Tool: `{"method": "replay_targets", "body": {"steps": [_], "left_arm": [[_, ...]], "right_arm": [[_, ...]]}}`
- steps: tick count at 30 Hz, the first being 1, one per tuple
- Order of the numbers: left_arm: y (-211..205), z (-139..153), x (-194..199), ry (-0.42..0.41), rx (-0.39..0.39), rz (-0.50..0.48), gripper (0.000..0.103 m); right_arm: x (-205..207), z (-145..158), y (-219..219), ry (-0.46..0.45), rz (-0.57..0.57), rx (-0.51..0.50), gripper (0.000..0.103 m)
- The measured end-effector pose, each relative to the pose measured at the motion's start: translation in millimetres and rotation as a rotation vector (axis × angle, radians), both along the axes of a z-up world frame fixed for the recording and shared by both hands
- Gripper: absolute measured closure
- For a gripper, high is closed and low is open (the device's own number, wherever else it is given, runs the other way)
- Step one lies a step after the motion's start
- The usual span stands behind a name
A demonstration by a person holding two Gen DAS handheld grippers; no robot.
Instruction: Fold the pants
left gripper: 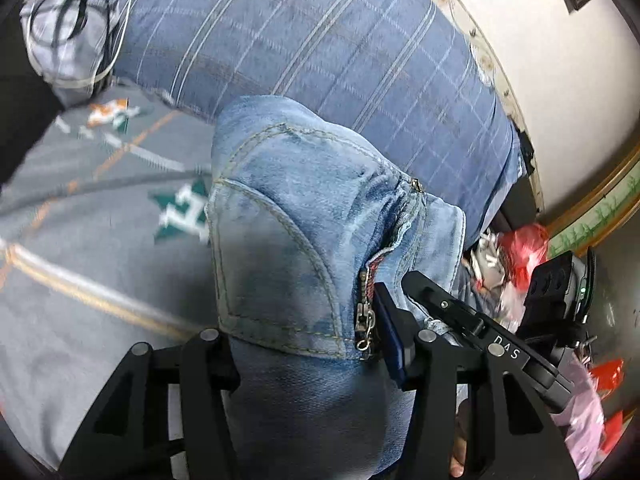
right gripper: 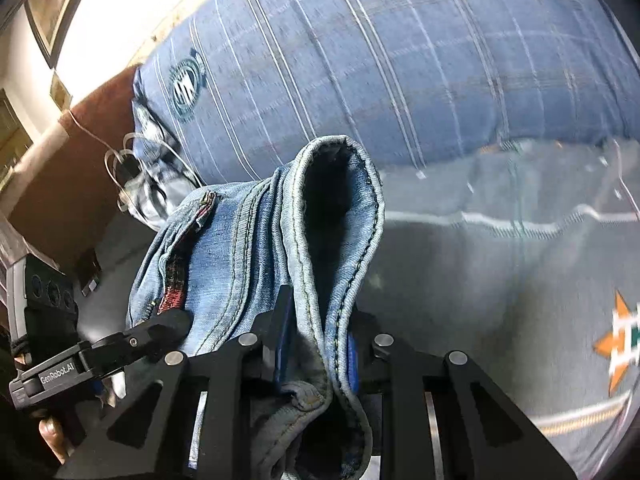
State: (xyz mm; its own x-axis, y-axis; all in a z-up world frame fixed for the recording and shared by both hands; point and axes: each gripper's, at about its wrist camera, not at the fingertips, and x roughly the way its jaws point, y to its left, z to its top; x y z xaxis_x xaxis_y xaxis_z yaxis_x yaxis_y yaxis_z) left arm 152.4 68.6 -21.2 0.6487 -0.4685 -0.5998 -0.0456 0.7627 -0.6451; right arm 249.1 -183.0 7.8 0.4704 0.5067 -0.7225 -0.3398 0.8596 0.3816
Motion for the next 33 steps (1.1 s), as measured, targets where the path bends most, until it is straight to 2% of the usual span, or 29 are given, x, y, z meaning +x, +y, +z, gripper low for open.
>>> {"method": "replay_targets", "body": {"steps": [2,4,8,10,13,19,24,33], "left_arm": [[6.6,6.2,8.4,-0.019,0.015,0.001,0.049],[12.6,-0.8,15.8,-0.041,0.018,0.0,0.049],[21.2,-27.4,16.9,-0.063,-0.03,0.051,0.049],[11.9,-28.0,27.3,-0.061,0.048,0.038,0.049],[6.2,-31.9,37.7,-0.053,0.056,0.019,0.049],[5.8,-35.4,41.2,-0.055,0.055,0.004,0.049],[11.2,-29.9,36.8,-0.063,0.037,0.014,0.049],[10.1,-29.7,38.2,-0.058,0.044,0.02,0.049]], "right_arm": [[12.6,6.8,9.2,-0.025,0.01,0.024,0.081],[19.6,3.9,13.9,-0.041,0.011,0.044,0.081],[31.7,-30.5,15.7,-0.008,-0.005,0.077,0.081],[35.8,-40.5,15.0,0.005,-0.024,0.06,0.081],[39.4,-49.0,8.9,0.015,-0.067,0.066,0.081],[41.0,-49.4,3.2,0.015,-0.103,0.08,0.081],[36.1,-45.2,6.8,-0.014,-0.094,0.086,0.081],[38.7,-46.8,3.4,-0.002,-0.093,0.1,0.081]]}}
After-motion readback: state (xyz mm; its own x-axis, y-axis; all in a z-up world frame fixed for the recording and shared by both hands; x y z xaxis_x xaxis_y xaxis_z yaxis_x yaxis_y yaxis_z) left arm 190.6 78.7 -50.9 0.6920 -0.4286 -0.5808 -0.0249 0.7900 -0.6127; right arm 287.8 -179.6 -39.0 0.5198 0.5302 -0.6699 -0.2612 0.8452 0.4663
